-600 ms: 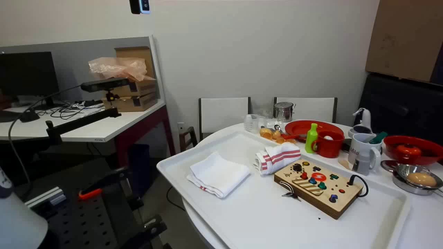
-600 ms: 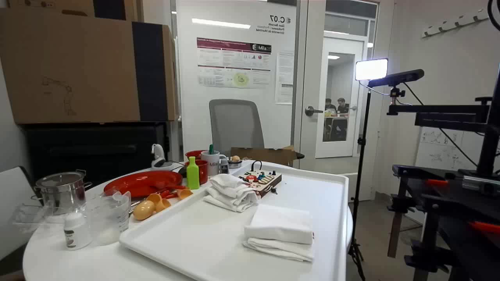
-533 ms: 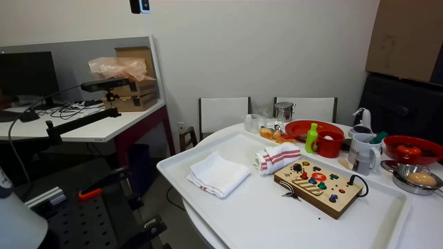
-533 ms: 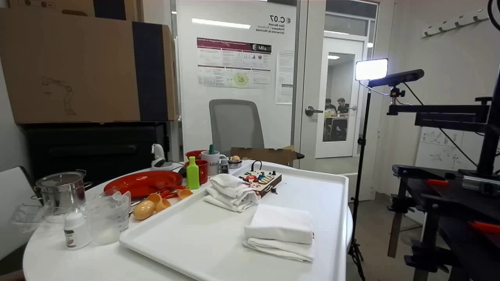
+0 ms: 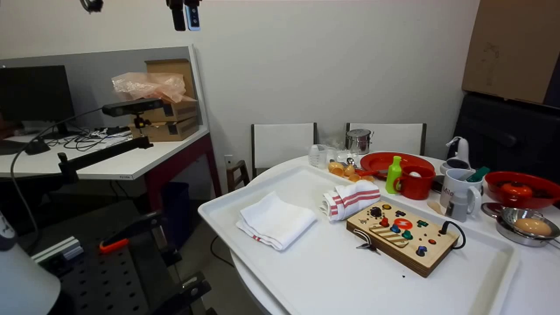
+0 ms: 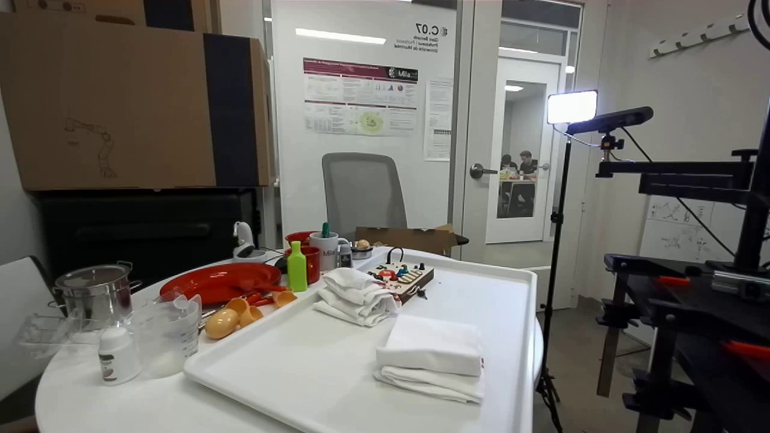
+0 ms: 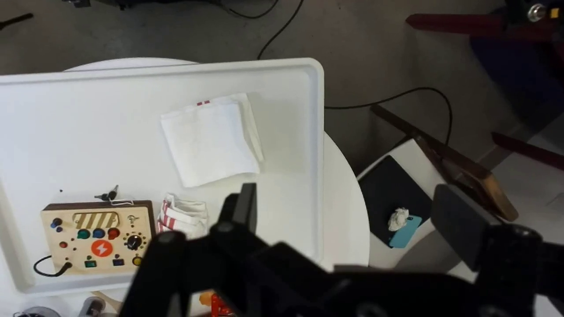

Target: Wipe the white tray using the white towel next to the board

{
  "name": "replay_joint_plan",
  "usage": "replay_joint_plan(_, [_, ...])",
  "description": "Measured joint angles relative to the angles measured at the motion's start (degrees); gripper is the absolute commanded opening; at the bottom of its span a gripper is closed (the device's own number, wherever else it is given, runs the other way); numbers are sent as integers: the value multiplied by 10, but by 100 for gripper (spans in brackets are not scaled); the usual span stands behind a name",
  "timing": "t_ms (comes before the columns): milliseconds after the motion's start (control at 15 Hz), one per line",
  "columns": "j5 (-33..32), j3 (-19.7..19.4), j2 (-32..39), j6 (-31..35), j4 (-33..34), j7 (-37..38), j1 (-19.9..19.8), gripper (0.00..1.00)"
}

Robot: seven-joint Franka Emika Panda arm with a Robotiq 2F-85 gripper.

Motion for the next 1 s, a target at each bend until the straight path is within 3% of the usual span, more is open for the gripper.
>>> replay_joint_plan(467, [-94, 7, 131, 58, 34, -51, 0, 100])
replay_joint_plan(1000, [-168, -9, 304, 51, 171, -16, -7, 100])
